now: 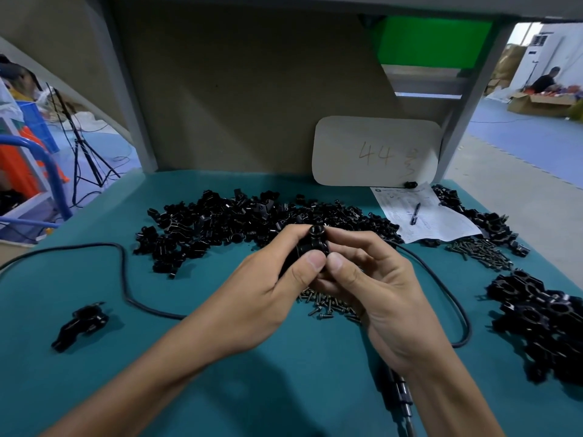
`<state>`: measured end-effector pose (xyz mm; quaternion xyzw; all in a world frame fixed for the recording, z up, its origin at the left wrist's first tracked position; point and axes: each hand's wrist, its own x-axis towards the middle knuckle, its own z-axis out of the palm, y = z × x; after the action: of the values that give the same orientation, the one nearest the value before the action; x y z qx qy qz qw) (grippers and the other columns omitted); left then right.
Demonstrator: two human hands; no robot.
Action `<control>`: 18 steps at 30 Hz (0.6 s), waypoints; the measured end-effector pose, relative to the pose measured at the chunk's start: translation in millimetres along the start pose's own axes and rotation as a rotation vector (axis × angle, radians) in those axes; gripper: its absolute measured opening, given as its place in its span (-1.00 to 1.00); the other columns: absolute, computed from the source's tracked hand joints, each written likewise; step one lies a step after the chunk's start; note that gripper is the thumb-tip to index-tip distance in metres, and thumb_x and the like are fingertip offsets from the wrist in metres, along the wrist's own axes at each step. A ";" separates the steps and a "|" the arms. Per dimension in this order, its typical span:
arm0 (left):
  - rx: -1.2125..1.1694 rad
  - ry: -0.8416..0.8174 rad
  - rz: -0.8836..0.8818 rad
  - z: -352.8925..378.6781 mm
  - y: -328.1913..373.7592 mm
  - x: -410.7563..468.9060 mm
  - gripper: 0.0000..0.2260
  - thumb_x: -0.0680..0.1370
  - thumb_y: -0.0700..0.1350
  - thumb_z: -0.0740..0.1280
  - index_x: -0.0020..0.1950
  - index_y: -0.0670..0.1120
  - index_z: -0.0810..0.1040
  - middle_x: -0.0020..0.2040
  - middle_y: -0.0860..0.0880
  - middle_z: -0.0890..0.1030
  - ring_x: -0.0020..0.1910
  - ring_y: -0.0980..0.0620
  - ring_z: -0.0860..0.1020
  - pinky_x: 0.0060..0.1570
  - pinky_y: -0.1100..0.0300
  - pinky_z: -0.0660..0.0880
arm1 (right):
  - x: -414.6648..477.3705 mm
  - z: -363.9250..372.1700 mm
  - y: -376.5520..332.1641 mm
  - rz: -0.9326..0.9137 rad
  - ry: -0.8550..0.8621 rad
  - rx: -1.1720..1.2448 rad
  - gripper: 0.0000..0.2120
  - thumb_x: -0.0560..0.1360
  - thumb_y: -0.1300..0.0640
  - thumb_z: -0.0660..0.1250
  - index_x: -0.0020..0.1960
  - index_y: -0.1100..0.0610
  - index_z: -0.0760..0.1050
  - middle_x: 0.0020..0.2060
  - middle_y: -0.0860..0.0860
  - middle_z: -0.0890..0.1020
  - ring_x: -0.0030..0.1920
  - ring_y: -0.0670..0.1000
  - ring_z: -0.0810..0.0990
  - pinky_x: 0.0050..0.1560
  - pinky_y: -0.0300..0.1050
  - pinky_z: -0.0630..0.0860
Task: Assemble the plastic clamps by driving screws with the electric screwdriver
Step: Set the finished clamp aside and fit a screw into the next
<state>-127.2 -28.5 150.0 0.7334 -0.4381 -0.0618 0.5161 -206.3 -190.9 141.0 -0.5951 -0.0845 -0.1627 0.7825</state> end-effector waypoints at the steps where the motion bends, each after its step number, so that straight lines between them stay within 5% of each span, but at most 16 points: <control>1: 0.000 0.006 -0.005 -0.1 -1.1 0.2 -0.73 0.68 0.18 0.15 0.35 0.19 0.43 0.16 0.13 0.63 0.18 0.04 0.60 0.10 0.08 0.55 | 1.1 -0.1 0.4 0.001 -0.004 -0.008 -0.64 0.38 -0.06 0.57 0.16 -0.05 0.70 0.02 0.02 0.73 0.01 0.01 0.72 0.02 -0.18 0.63; 6: 0.065 0.080 -0.074 -1.7 -16.9 1.6 -0.67 0.62 0.29 0.10 0.32 0.24 0.41 0.07 0.09 0.63 0.05 0.06 0.60 0.08 -0.14 0.53 | 12.7 -15.9 19.2 0.042 0.053 -0.150 -0.69 0.49 0.00 0.52 0.22 -0.06 0.66 0.07 -0.02 0.70 -0.08 -0.01 0.69 -0.04 -0.15 0.64; 9: 0.120 0.087 -0.125 -6.5 -30.7 -2.2 -0.60 0.59 0.38 0.05 0.33 0.24 0.37 0.01 0.01 0.61 0.00 -0.03 0.58 0.06 -0.20 0.51 | 20.1 -41.5 52.1 0.146 0.059 -0.888 -0.85 0.59 0.02 0.42 0.15 -0.06 0.66 -0.07 -0.11 0.69 -0.15 -0.15 0.62 -0.12 -0.21 0.59; 12: 0.138 0.072 -0.157 -9.6 -40.0 -6.3 -0.56 0.58 0.42 0.02 0.35 0.25 0.34 0.00 -0.05 0.61 -0.02 -0.08 0.58 0.03 -0.20 0.52 | 20.7 -59.7 95.9 0.331 -0.156 -1.420 -0.81 0.66 0.05 0.30 0.21 -0.01 0.63 0.04 -0.05 0.61 0.03 0.00 0.62 0.04 -0.14 0.49; 15: 0.149 0.064 -0.171 -8.2 -44.8 -7.2 -0.55 0.57 0.44 0.02 0.35 0.28 0.33 -0.01 -0.16 0.61 -0.05 -0.15 0.58 -0.04 -0.19 0.51 | 21.2 -67.5 123.4 0.304 -0.233 -1.551 -0.79 0.69 0.11 0.18 0.18 0.11 0.57 0.06 0.07 0.49 0.08 0.17 0.56 -0.02 -0.04 0.42; 18: 0.190 0.061 -0.200 -8.5 -48.4 -8.6 -0.51 0.54 0.48 -0.01 0.38 0.31 0.30 -0.17 -0.22 0.56 -0.25 -0.02 0.53 -0.17 0.00 0.47 | 22.5 -72.0 135.5 0.210 -0.297 -1.643 -0.87 0.69 0.16 0.16 0.16 0.15 0.46 0.06 0.09 0.44 0.06 0.15 0.50 0.07 -0.04 0.45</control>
<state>-99.8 -12.4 111.5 0.8206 -0.3507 -0.0487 0.4486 -141.6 -231.0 5.8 -0.9954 0.0145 -0.0188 0.0925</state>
